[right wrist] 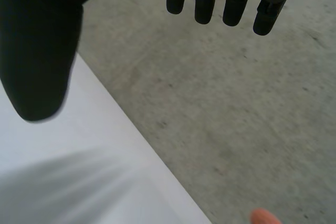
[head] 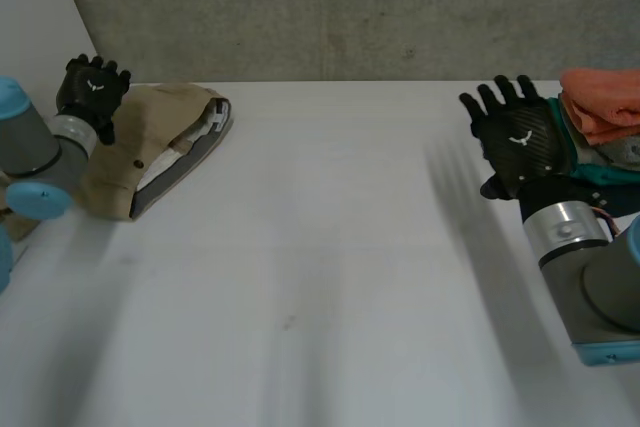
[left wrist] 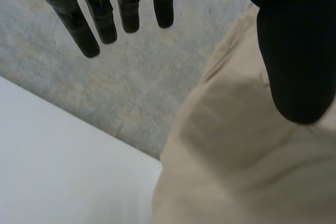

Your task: Fold the laundry.

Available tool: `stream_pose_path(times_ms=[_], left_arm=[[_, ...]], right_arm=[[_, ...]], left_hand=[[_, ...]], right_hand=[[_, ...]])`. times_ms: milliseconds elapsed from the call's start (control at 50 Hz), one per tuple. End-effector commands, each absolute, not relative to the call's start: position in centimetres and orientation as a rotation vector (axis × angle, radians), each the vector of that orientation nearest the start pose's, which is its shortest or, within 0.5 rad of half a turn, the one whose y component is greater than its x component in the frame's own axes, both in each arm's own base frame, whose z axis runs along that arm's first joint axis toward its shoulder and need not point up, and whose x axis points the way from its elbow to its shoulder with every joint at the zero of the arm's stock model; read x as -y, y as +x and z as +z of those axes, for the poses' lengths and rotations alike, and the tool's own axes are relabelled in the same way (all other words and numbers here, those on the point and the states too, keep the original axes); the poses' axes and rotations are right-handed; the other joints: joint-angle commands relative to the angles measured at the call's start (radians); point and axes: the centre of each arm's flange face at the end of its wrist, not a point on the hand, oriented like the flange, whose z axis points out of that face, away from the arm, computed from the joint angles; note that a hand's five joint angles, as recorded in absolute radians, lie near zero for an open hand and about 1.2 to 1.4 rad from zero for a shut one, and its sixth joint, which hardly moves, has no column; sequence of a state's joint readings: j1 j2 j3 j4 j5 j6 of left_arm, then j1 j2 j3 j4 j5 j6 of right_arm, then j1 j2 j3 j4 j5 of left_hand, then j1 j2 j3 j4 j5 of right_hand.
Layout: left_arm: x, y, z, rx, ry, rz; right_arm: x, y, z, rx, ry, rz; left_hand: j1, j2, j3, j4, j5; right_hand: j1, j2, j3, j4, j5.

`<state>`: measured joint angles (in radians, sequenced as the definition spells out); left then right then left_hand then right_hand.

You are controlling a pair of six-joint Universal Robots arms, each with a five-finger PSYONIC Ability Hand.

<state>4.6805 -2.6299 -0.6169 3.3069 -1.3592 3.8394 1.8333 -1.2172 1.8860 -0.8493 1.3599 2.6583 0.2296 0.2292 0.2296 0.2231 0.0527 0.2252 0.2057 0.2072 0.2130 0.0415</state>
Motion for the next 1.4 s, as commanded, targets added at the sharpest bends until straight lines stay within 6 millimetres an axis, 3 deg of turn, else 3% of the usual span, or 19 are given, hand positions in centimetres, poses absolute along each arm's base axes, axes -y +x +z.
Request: stream_pose_path(times_ms=[20,140,300,400,620,820,900,940,960,1000,1080,1100,1160,1180,1240,1260,1300,1320,1400], left_arm=[[48.9,-18.6,21.1,-1.832,0.87,-2.058],[45.7,-18.2,22.1,-2.021,0.908,-1.868],[41.9,-16.3,20.5,-2.209,1.035,-1.54],[42.1,-15.4,18.8,-2.212,1.061,-1.517],[44.3,-14.4,15.0,-2.091,1.144,-1.58],[44.7,-14.0,12.7,-2.047,1.2,-1.497],[44.8,-14.4,12.5,-2.024,1.222,-1.5],[45.0,-14.7,12.6,-2.007,1.229,-1.509],[45.1,-14.8,12.9,-1.998,1.227,-1.517],[45.1,-15.3,13.9,-1.986,1.214,-1.533],[43.6,-18.0,17.6,-1.961,1.238,-1.661],[42.5,-19.8,19.6,-1.939,1.254,-1.749],[40.6,-22.9,21.9,-1.926,1.275,-1.884],[39.2,-25.2,22.8,-1.926,1.294,-1.963],[36.6,-28.8,23.6,-1.92,1.35,-2.066],[34.9,-31.0,23.8,-1.924,1.388,-2.116],[32.9,-33.2,23.9,-1.918,1.428,-2.157],[30.9,-35.3,23.9,-1.911,1.472,-2.187],[26.3,-39.6,22.5,-1.906,1.565,-2.218]], right_arm=[[28.7,26.3,17.2,-1.709,-1.097,-2.391],[29.0,26.3,17.5,-1.73,-1.094,-2.359],[29.4,26.1,17.2,-1.808,-1.064,-2.198],[29.1,26.3,16.3,-1.829,-1.099,-2.101],[29.1,26.3,16.0,-1.823,-1.118,-2.076],[29.3,26.2,15.5,-1.838,-1.14,-2.079],[29.3,26.1,15.5,-1.838,-1.153,-2.087],[29.3,26.1,15.5,-1.837,-1.159,-2.089],[29.3,26.1,15.6,-1.836,-1.159,-2.092],[29.4,26.0,15.6,-1.841,-1.157,-2.098],[29.6,25.8,16.1,-1.846,-1.142,-2.121],[29.7,25.7,16.3,-1.844,-1.132,-2.136],[30.1,25.5,16.6,-1.845,-1.121,-2.155],[30.3,25.3,16.8,-1.846,-1.113,-2.167],[30.7,25.0,17.2,-1.853,-1.095,-2.188],[31.1,24.8,17.5,-1.855,-1.076,-2.206],[31.5,24.4,17.9,-1.862,-1.05,-2.225],[31.7,24.2,18.1,-1.865,-1.037,-2.235],[33.2,22.7,19.5,-1.894,-0.907,-2.292]], left_hand=[[-0.055,-0.055,-0.055,-0.049,-0.053],[-0.055,-0.055,-0.055,-0.049,-0.053],[0.045,0.045,0.045,0.052,0.047],[0.174,0.175,0.174,0.181,0.177],[0.107,0.107,0.107,0.114,0.11],[0.148,0.149,0.148,0.155,0.151],[0.517,0.518,0.517,0.524,0.52],[1.05,1.05,1.05,1.056,1.052],[1.165,1.166,1.165,1.172,1.168],[1.167,1.167,1.167,1.173,1.169],[1.167,1.167,1.167,1.173,1.169],[1.167,1.167,1.167,1.173,1.169],[1.167,1.167,1.167,1.173,1.169],[1.167,1.167,1.167,1.173,1.169],[1.167,1.167,1.167,1.173,1.169],[1.167,1.167,1.167,1.173,1.169],[1.167,1.167,1.167,1.173,1.169],[1.167,1.167,1.167,1.173,1.169],[1.167,1.167,1.167,1.173,1.169]], right_hand=[[-0.051,-0.031,-0.033,-0.038,-0.042],[-0.051,-0.031,-0.033,-0.038,-0.042],[-0.051,-0.031,-0.033,-0.038,-0.042],[-0.051,-0.031,-0.033,-0.038,-0.042],[-0.051,-0.031,-0.033,-0.038,-0.042],[-0.051,-0.031,-0.033,-0.038,-0.042],[-0.051,-0.031,-0.033,-0.038,-0.042],[-0.051,-0.031,-0.033,-0.038,-0.042],[-0.051,-0.031,-0.033,-0.038,-0.042],[-0.051,-0.031,-0.033,-0.038,-0.042],[-0.051,-0.031,-0.033,-0.038,-0.042],[-0.051,-0.031,-0.033,-0.038,-0.042],[-0.051,-0.031,-0.033,-0.038,-0.042],[-0.051,-0.031,-0.033,-0.038,-0.042],[-0.051,-0.031,-0.033,-0.038,-0.042],[-0.051,-0.031,-0.033,-0.038,-0.042],[-0.051,-0.031,-0.033,-0.038,-0.042],[-0.051,-0.031,-0.033,-0.038,-0.042],[-0.051,-0.031,-0.033,-0.038,-0.042]])
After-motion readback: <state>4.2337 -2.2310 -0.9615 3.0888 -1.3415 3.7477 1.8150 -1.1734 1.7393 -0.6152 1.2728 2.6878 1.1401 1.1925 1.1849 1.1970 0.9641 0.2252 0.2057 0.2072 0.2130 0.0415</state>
